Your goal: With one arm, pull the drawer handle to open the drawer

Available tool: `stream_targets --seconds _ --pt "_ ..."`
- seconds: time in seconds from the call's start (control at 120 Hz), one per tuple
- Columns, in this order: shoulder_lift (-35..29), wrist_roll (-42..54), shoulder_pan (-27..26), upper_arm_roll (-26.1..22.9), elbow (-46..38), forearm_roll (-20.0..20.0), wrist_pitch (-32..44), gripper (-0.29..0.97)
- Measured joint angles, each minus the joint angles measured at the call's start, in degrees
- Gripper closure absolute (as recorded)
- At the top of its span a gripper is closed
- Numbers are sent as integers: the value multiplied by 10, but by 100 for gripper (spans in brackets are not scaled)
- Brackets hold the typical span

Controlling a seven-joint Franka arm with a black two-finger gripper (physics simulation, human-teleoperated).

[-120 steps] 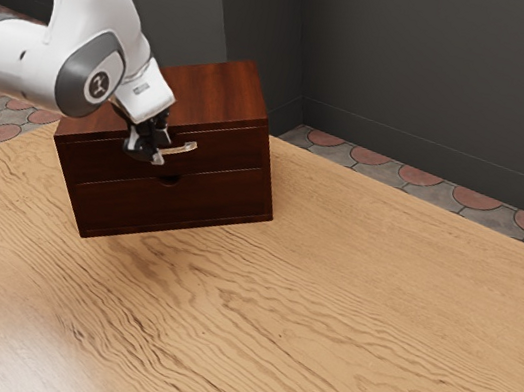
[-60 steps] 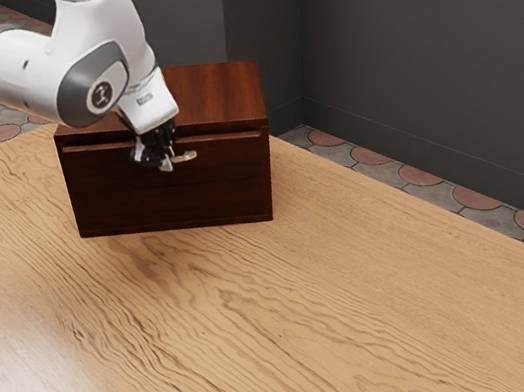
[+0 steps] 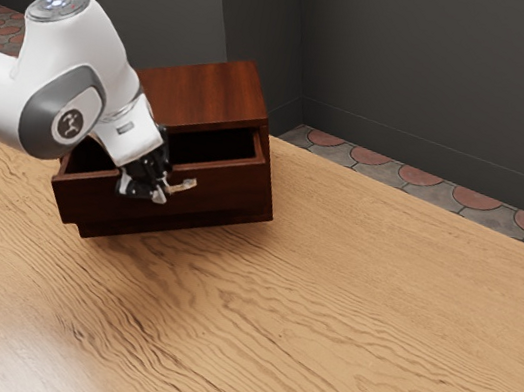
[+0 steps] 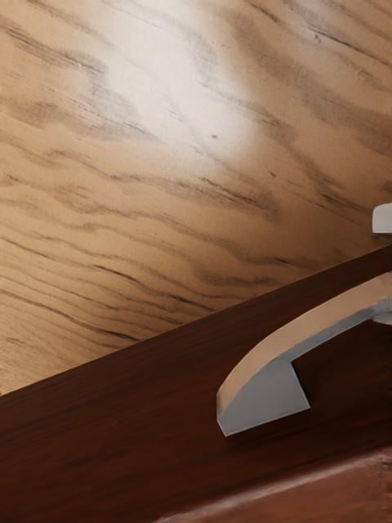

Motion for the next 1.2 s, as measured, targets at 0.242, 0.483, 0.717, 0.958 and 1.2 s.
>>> stream_targets --seconds 0.242,0.483,0.717,0.958,1.2 --pt "-23 -10 -5 -3 -30 2 5 77" --pt "-53 -17 -21 -6 -58 0 5 75" --pt "-72 -22 -35 -5 -82 0 5 73" --pt "-96 -24 -42 -7 -105 1 3 73" --pt "-113 -27 -40 -18 -121 -1 2 70"
